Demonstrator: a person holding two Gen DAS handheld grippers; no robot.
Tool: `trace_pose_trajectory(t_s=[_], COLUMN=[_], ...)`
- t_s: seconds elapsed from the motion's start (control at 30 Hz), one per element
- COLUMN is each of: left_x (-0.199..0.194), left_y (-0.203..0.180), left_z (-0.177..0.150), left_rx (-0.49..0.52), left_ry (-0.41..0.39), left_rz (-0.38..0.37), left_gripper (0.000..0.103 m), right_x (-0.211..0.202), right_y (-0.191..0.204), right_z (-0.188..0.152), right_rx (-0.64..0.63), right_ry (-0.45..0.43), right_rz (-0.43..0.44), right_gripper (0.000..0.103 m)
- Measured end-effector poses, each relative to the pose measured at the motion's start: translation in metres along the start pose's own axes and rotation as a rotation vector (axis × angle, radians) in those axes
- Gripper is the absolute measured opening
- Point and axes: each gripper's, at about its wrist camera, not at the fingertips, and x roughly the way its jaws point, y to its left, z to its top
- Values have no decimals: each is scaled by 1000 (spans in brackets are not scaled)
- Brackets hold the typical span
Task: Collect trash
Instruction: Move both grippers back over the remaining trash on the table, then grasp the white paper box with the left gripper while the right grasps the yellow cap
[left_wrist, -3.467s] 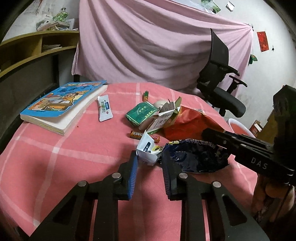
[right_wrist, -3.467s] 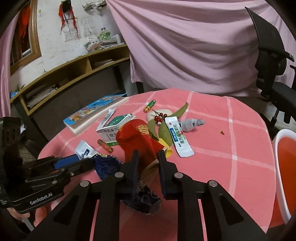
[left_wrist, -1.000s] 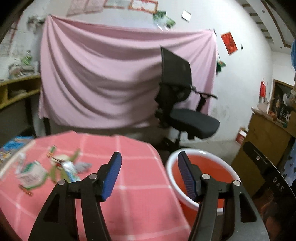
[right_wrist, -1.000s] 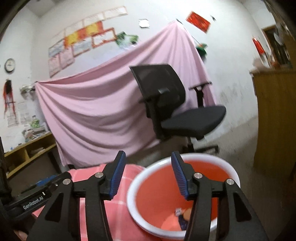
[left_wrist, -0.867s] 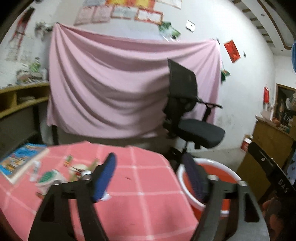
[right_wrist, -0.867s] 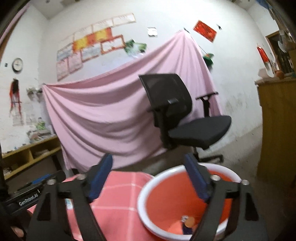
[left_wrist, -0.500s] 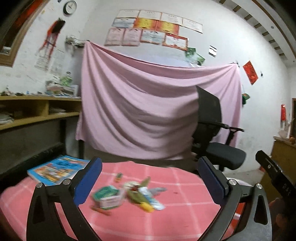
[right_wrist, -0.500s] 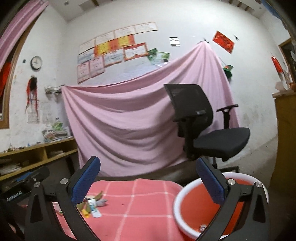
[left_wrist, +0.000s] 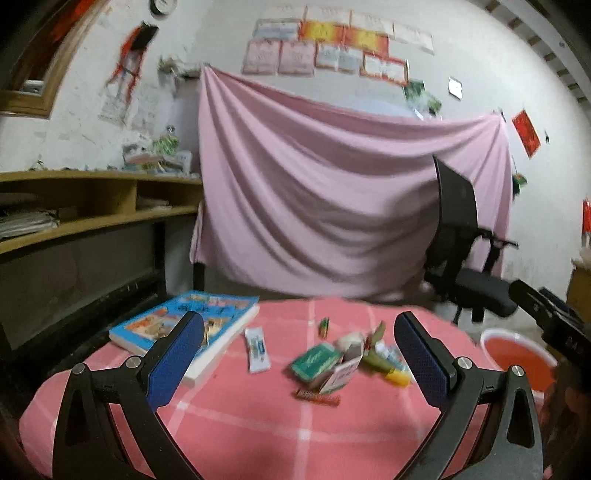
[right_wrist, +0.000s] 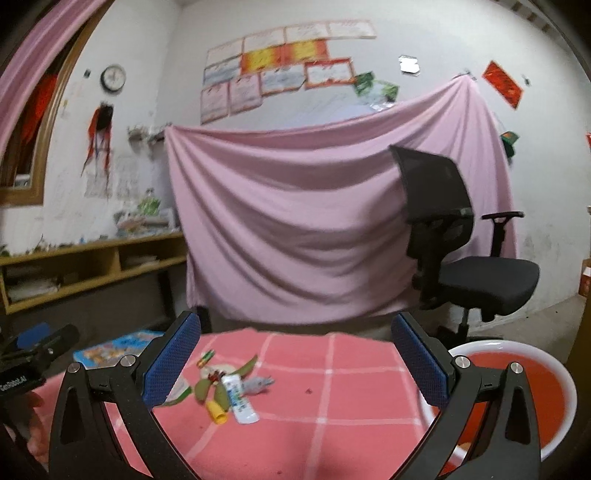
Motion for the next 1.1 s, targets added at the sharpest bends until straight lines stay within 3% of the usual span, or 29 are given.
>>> trace_pose_trajectory(t_s=[0.17, 0.23, 0.33, 0.43, 0.5, 0.6, 0.8, 0.97, 1.1], left_x=[24, 37, 52, 63, 69, 78, 86, 86, 90], left_y=[4, 4, 4, 3, 1, 1, 7, -2, -6], left_z=[-5, -7, -10, -11, -12, -13, -7, -4, -6], left_rx=[27, 22, 3, -3, -4, -17, -78, -35, -24], left_ry=[131, 207, 286, 351, 387, 432, 455, 478, 499], left_rz=[-49, -80, -119, -174, -211, -248, -295, -328, -330], left_gripper=[101, 100, 98, 82, 63, 49, 35, 23, 14], right_x=[27, 40, 55, 66, 71, 75, 84, 93, 99], right_y=[13, 17, 22, 25, 28, 31, 39, 45, 48], right_z=[-12, -18, -29, -35, -38, -42, -47, -52, -57], right_rx=[-19, -23, -31, -38, -45, -51, -77, -95, -106], right_ry=[138, 206, 306, 378, 420, 462, 532, 594, 640], right_rz=[57, 89, 128, 167, 194, 219, 268, 297, 306], right_gripper=[103, 97, 75, 64, 52, 37, 33, 33, 16])
